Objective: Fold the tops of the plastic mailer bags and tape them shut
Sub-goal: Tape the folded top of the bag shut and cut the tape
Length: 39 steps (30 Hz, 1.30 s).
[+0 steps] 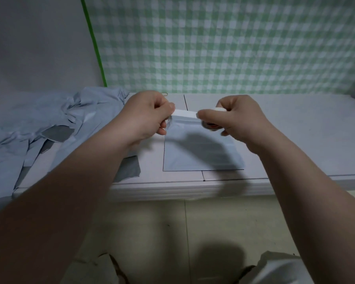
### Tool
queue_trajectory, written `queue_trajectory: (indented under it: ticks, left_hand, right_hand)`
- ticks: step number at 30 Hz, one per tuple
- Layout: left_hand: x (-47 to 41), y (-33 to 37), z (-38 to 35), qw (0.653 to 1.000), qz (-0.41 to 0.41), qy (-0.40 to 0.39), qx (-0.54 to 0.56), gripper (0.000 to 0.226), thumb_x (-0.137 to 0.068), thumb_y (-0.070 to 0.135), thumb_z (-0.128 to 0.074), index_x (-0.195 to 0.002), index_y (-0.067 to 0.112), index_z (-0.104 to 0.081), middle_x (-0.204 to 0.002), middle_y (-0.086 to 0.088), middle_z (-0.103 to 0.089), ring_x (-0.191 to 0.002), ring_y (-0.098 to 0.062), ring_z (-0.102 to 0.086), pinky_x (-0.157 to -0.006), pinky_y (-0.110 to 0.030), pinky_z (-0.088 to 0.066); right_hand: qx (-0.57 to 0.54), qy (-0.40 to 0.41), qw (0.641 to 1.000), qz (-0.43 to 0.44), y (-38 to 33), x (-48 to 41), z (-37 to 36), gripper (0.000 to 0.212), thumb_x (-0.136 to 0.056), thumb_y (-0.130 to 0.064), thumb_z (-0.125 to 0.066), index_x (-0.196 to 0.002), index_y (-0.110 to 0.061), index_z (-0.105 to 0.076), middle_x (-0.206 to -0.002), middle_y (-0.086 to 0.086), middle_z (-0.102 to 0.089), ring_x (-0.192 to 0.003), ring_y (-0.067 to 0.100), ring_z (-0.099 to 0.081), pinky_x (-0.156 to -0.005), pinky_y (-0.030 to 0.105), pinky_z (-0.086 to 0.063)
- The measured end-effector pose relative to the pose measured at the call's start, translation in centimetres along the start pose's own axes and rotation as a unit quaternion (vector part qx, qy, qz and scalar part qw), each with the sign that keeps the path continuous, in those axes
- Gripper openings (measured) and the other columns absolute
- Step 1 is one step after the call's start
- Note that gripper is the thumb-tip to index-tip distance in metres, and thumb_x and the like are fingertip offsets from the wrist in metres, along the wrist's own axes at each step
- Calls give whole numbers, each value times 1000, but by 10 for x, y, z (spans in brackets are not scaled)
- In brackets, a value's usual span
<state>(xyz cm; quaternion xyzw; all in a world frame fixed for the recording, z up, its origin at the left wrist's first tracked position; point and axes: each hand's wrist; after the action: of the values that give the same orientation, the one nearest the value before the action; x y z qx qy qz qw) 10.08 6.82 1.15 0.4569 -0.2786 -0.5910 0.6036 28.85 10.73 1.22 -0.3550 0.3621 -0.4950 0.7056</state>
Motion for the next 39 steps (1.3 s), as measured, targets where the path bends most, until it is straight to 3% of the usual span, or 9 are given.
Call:
queue_trajectory:
  ticks: [3,7,9,12,15,19,23,29,39]
  left_hand:
    - [-5,-12,-11,993,72,-16,97,27,-98,13,-49,-72,9,-51,-66,-4,-51,-52,-9,-53,-53,-23,-55]
    - [-6,-20,-33,934,174,-28,312,21,-100,12,-44,-82,6,-50,-66,-9,-56,-53,-17,-59,-57,-27,-57]
    - [-7,-25,-43,914,196,-25,355,20,-101,12,-40,-84,7,-50,-65,-10,-57,-54,-19,-60,-57,-27,-57]
    - [-5,-35,-58,899,225,-21,376,17,-103,14,-35,-95,5,-47,-71,-12,-59,-56,-19,-63,-60,-27,-56]
    - [-5,-48,-65,918,224,2,329,15,-102,12,-34,-109,5,-45,-85,-16,-61,-73,-22,-64,-72,-28,-56]
    - [-10,-58,-61,951,202,29,234,18,-101,13,-37,-92,3,-50,-87,-18,-62,-70,-18,-66,-65,-22,-58]
    - [-16,-63,-50,967,193,9,164,20,-98,9,-45,-79,4,-50,-83,-16,-60,-63,-14,-64,-61,-19,-58]
    - [-27,-69,-33,981,175,-35,77,17,-93,8,-57,-78,0,-55,-73,-13,-59,-61,-15,-62,-61,-21,-58]
    - [-38,-67,-16,981,164,-99,-16,18,-91,6,-59,-74,1,-57,-64,-9,-54,-50,-16,-52,-49,-17,-50]
  right_hand:
    - [-5,31,999,-24,8,-7,-6,36,-68,-40,-77,-61,-17,-51,-60,2,-59,-58,13,-53,-56,29,-45]
    - [-256,8,958,-132,19,-14,-22,25,-88,-38,-62,-82,-14,-60,-82,5,-61,-66,21,-62,-65,36,-57]
    - [-351,19,921,-167,25,-16,-34,21,-92,-32,-55,-83,-14,-59,-74,4,-64,-64,23,-64,-63,36,-58]
    - [-370,51,911,-177,41,-17,-52,21,-92,-29,-54,-81,-12,-60,-76,9,-62,-69,24,-63,-57,33,-56]
    - [-346,80,922,-154,57,-15,-58,17,-88,-25,-60,-76,-13,-56,-82,9,-57,-78,20,-59,-69,36,-58]
    - [-254,94,957,-108,65,-12,-58,21,-81,-22,-69,-71,-14,-52,-76,3,-57,-76,14,-59,-78,35,-58]
    - [-186,99,973,-88,66,-11,-58,25,-75,-26,-74,-70,-17,-51,-66,-5,-59,-66,12,-60,-81,46,-57]
    - [-114,102,986,-74,61,-15,-63,24,-78,-30,-67,-65,-19,-51,-55,-13,-55,-62,15,-53,-77,44,-53]
    - [-10,88,993,-78,51,-17,-65,26,-84,-36,-55,-82,-10,-55,-68,-5,-56,-66,15,-51,-62,31,-41]
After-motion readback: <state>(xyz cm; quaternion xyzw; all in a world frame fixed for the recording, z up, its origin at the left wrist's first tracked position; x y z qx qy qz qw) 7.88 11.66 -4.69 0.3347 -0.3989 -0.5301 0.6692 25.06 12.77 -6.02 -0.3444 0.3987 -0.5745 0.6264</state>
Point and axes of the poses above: each hand's wrist, its own x-axis away from the middle knuckle, its own z-axis out of the back of the hand, y = z × x
